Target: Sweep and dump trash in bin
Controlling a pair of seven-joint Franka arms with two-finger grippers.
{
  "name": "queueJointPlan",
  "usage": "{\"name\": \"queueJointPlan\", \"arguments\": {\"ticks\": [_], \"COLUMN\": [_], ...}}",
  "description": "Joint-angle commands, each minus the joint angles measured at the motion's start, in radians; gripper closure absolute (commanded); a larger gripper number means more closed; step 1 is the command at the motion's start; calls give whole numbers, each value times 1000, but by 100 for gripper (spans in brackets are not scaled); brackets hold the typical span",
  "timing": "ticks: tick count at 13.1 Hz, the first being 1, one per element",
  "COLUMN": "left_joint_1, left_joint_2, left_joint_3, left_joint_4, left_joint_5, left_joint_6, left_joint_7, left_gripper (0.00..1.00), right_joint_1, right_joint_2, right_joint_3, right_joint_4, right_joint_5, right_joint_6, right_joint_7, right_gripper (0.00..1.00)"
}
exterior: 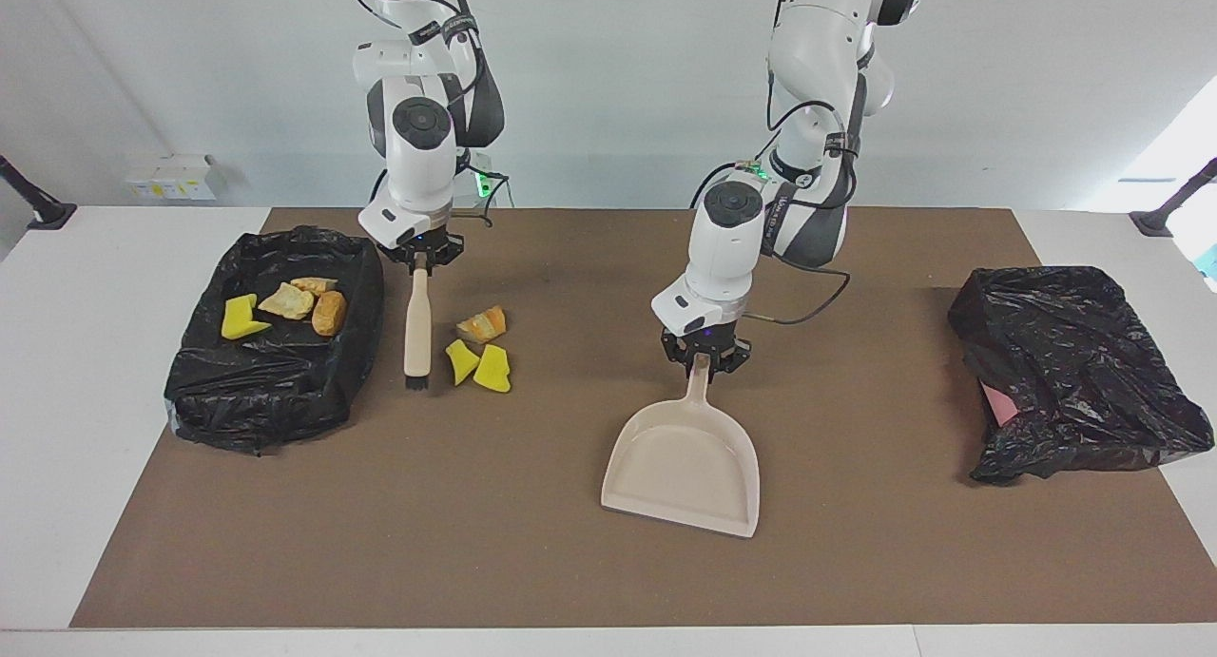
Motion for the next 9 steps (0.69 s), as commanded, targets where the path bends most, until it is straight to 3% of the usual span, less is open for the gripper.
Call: {"name": "queueJointPlan", "arguments": {"ticks": [1,2,3,5,8,9], "left_joint_1": [-6,-8,-8,-8,-5,-6], "left_joint_2": [-23,-23,-23,-25,-25,-25], "left_joint_3": [7,7,7,7,7,7], "left_joint_4": [-17,-17,-17,-14,0,0], "left_joint_5": [11,9,9,11,13,13], "left_joint_6": [10,10,7,5,-10,-11], "left_joint_7": [10,8,8,8,8,8], "left_gripper": [44,50,63,76,73,87], "right_joint_1": [58,87,92,81,54,49], "right_joint_2": [29,30,18,-45,-114,-117], "right_joint_3": [6,5,5,-3,-5,-5], "right_joint_4": [40,59,71,74,70,62], "right_joint_5": [90,87,87,77,-20,-41], "right_joint_6": [12,-8,-19,-72,-157,-160], "right_joint_7": [47,114,150,154,148,142], "right_gripper": [100,100,100,100,100,100]}}
